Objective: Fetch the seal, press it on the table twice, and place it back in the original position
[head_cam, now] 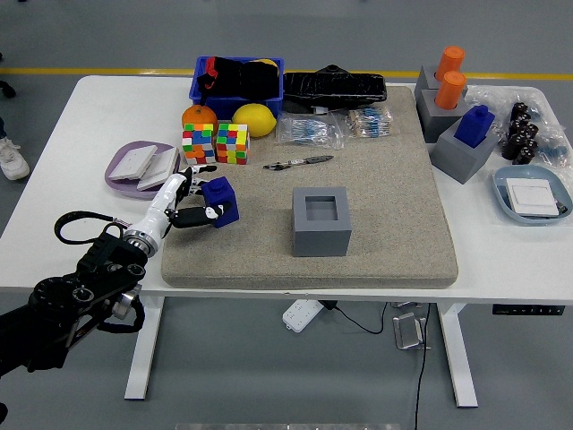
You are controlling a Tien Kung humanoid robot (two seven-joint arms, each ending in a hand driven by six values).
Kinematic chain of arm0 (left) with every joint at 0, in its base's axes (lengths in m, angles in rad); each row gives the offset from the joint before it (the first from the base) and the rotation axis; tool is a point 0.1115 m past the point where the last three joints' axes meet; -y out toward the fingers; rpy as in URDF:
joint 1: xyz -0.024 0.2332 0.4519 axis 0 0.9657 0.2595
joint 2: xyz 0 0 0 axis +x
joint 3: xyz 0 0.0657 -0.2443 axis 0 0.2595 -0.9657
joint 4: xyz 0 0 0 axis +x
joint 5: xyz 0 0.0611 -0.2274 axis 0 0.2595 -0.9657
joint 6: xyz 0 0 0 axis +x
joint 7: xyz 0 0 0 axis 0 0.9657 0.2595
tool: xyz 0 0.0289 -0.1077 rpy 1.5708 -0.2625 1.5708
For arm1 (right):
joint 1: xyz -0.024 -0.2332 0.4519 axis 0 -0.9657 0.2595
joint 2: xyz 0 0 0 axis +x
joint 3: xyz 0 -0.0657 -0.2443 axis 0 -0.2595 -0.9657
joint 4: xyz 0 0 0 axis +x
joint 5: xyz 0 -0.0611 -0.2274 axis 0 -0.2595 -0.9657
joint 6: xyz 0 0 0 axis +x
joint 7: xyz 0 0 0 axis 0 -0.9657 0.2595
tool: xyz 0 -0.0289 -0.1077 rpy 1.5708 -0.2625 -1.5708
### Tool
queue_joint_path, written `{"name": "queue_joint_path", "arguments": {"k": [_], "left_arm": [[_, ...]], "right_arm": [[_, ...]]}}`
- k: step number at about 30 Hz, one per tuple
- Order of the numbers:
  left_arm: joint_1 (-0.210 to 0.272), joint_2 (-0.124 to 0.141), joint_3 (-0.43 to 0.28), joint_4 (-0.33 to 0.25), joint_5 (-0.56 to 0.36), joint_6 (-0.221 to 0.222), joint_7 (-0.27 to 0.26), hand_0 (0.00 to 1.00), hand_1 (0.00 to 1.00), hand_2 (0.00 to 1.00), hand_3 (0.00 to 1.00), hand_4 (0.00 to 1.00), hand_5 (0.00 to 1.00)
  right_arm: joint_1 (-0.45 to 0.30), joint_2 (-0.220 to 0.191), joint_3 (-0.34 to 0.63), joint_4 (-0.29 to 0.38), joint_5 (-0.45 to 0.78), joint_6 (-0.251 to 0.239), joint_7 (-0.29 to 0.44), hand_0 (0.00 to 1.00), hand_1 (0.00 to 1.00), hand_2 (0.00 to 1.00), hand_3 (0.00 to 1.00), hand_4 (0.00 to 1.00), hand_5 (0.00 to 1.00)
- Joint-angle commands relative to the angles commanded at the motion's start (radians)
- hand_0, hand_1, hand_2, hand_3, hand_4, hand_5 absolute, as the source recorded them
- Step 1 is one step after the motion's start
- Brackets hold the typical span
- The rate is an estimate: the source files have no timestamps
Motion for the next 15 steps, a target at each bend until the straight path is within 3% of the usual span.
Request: {"name": "queue_joint_path", "arguments": {"k": [9, 15], "left_arm": [[-0.002, 0.007, -0.014, -0.018, 0.01, 0.0, 0.0, 0.83, 0.529, 0.47, 0.811, 0.579, 0.002], [-0.019, 0.02, -0.073, -0.086, 0.057, 0.005, 0.008, 0.83, 0.528, 0.47, 0.811, 0.578, 0.002]], "right_arm": [[0.0, -0.001, -0.001, 0.0, 0.002, 0.0, 0.001, 0.881, 0.743, 0.728, 0.755, 0.847, 0.537], [-0.001, -0.002, -0.005, 0.0, 0.006, 0.0, 0.001, 0.881, 0.743, 0.728, 0.755, 0.847, 0.538]]}}
